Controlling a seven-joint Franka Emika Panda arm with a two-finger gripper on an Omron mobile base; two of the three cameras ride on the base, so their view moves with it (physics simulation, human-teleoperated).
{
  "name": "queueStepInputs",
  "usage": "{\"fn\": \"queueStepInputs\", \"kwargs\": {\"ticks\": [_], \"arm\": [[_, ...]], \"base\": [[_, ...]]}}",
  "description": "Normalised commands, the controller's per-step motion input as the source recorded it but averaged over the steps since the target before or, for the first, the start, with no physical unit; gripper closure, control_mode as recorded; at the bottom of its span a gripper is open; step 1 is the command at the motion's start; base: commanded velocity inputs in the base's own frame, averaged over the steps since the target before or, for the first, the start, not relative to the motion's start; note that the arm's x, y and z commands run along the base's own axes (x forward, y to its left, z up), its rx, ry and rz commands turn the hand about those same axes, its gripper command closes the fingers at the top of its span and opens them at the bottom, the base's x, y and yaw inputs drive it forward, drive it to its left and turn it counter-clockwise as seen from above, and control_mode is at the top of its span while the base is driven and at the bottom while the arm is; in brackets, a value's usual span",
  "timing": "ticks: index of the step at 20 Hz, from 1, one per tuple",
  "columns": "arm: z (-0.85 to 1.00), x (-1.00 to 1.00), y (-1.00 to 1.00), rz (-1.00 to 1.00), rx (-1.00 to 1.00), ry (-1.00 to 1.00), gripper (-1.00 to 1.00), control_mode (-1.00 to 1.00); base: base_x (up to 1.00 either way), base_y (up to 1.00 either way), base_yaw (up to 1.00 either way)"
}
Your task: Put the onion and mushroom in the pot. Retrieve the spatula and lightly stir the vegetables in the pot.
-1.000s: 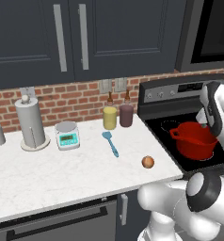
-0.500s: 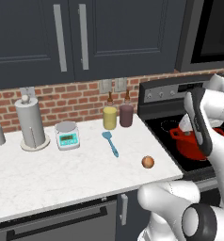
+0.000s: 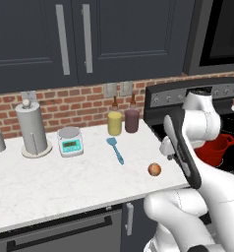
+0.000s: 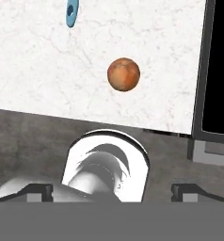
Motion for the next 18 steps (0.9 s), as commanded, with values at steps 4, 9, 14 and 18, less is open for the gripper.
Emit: {"fn": "queueStepInputs", "kwargs": {"ticks": [4,9,14,18], "arm": [[-0.39,0.23,0.24,0.00,0.00,0.00,-1.00,-1.00],[-0.35,0.31,0.16,-0.01,0.00,0.00,-1.00,-1.00],[-0.41,0.49,0.11,-0.04,0.00,0.00,-1.00,-1.00],[-0.41,0.70,0.00,-0.07,0.00,0.00,-1.00,-1.00]], "base": [[0.00,0.00,0.00],[0.00,0.00,0.00],[0.00,0.00,0.00],[0.00,0.00,0.00]]}}
